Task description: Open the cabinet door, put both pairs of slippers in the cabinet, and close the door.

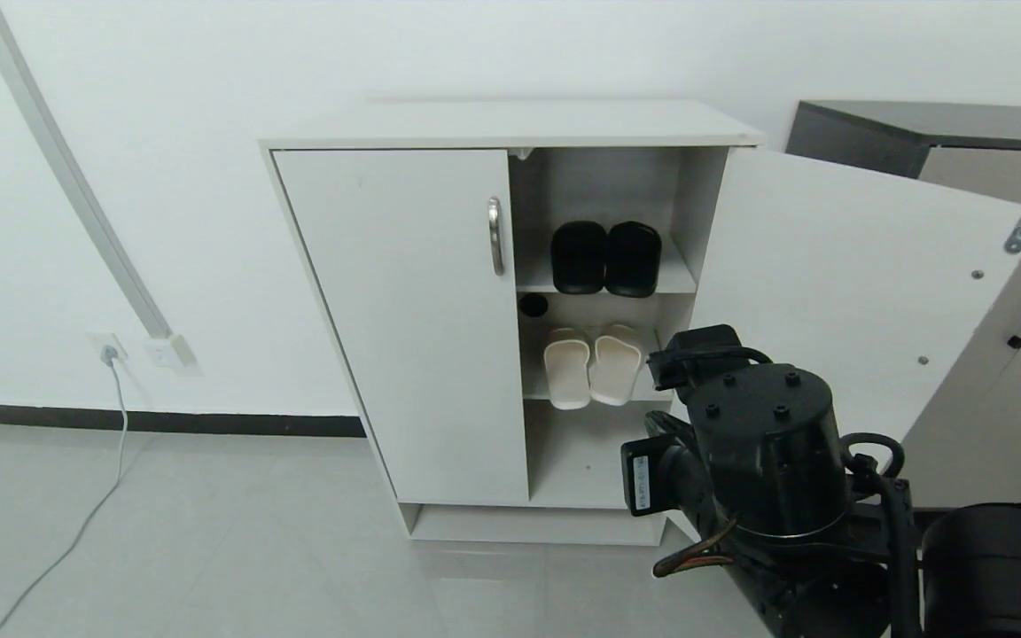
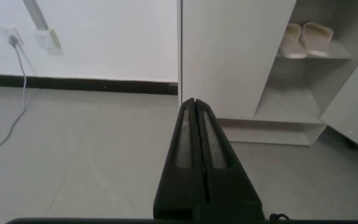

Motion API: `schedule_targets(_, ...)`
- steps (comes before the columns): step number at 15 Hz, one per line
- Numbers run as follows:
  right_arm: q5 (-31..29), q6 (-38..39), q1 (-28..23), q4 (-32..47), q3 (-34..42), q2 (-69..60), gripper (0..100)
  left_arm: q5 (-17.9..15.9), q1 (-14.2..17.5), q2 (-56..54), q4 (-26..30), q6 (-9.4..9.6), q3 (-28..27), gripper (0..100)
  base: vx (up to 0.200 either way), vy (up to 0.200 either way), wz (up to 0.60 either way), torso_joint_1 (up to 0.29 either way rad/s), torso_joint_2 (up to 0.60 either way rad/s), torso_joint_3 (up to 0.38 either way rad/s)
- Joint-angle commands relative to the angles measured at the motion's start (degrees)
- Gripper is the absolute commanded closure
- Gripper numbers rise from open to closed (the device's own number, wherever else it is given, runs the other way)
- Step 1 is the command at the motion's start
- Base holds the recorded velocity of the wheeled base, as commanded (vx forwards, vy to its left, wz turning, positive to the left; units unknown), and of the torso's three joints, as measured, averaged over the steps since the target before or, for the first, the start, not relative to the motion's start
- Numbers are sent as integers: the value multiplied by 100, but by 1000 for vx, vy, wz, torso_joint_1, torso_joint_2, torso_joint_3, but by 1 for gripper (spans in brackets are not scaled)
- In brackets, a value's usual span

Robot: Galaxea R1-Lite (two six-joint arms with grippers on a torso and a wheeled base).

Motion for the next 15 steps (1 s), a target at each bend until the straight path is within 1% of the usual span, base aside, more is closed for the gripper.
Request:
schedule_targets(1, -2, -1, -15, 8, 10, 14, 100, 0, 1, 6, 4, 1, 2, 100, 0, 0, 0, 27, -500, -354)
schedule_targets(9, -2, -1, -15, 8, 36, 14, 100, 0, 1, 6, 4, 1, 2, 100, 0, 0, 0, 130, -467, -336)
schedule_targets(15, -2, -1, -15, 8, 45, 14, 100, 0, 1, 6, 4, 1, 2, 100, 0, 0, 0, 178, -497, -317)
